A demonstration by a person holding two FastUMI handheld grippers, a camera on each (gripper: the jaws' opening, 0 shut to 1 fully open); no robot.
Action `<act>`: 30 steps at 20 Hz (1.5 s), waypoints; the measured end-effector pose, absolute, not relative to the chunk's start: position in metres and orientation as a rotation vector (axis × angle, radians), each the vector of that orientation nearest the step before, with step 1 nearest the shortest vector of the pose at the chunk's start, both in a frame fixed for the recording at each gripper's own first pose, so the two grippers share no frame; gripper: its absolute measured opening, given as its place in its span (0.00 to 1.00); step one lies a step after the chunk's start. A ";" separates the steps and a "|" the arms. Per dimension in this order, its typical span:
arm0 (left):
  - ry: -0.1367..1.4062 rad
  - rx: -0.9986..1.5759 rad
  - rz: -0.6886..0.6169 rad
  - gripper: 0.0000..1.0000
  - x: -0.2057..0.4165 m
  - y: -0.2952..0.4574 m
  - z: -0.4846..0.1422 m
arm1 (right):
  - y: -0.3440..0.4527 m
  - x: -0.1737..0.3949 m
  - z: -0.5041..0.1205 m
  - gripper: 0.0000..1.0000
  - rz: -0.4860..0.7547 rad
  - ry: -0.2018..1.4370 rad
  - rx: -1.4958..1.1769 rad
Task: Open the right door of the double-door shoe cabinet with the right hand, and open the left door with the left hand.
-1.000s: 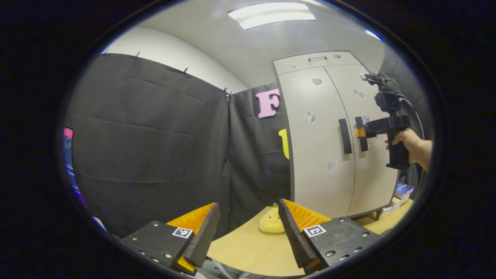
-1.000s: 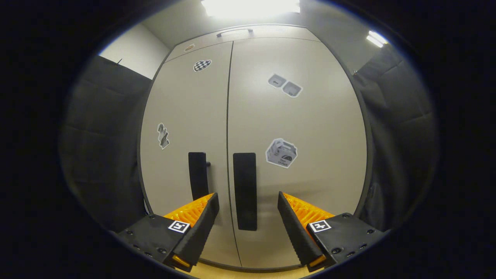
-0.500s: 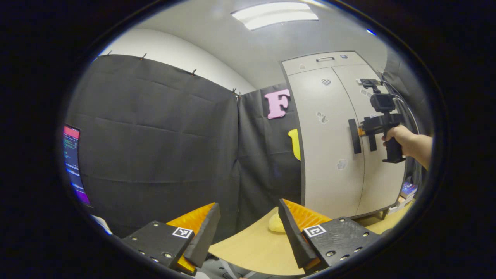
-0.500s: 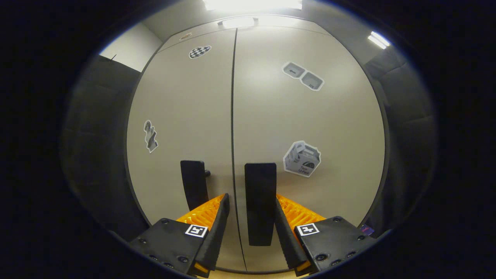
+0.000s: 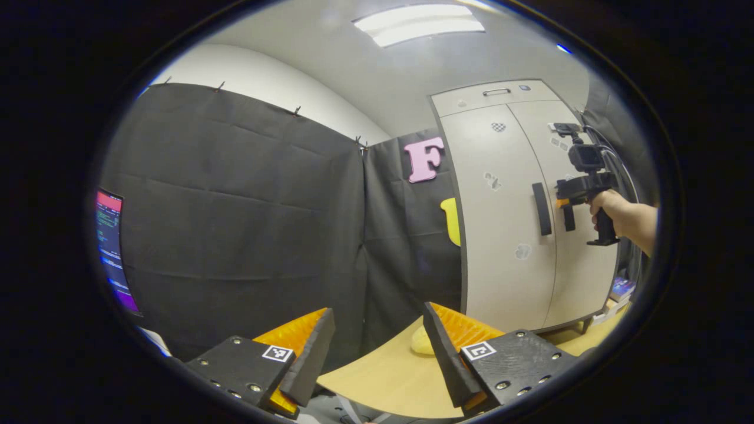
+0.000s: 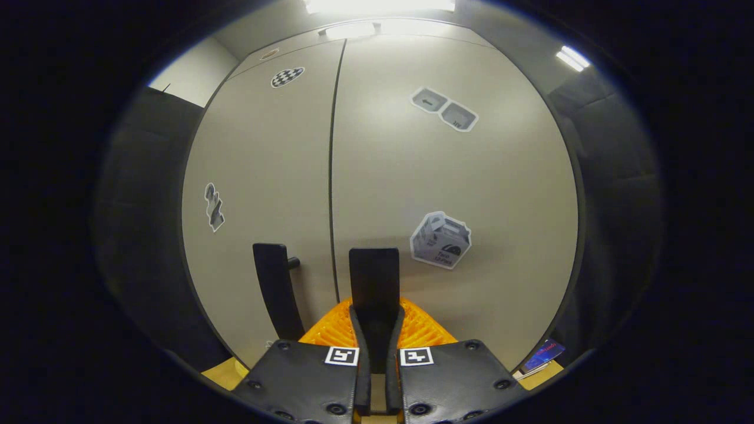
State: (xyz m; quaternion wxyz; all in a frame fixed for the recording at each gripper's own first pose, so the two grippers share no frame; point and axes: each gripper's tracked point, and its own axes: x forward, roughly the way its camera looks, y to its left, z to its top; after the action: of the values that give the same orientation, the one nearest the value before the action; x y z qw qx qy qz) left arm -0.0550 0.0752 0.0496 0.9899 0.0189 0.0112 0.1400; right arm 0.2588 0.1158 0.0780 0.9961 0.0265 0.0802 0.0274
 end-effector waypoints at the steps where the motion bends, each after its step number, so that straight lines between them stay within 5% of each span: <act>1: 0.021 0.038 0.279 0.88 -0.054 0.075 0.049 | 0.115 0.256 0.082 0.11 0.068 0.160 0.045; 30: -0.030 0.015 0.063 0.89 -0.028 -0.021 0.069 | 0.048 0.109 0.100 0.07 0.320 0.274 0.049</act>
State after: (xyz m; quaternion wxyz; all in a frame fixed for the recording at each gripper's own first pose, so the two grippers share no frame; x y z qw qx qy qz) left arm -0.0280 -0.0211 0.0692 0.9994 0.0073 -0.0148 0.0317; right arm 0.1089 0.0476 0.1001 0.9776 0.0245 0.1361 0.1590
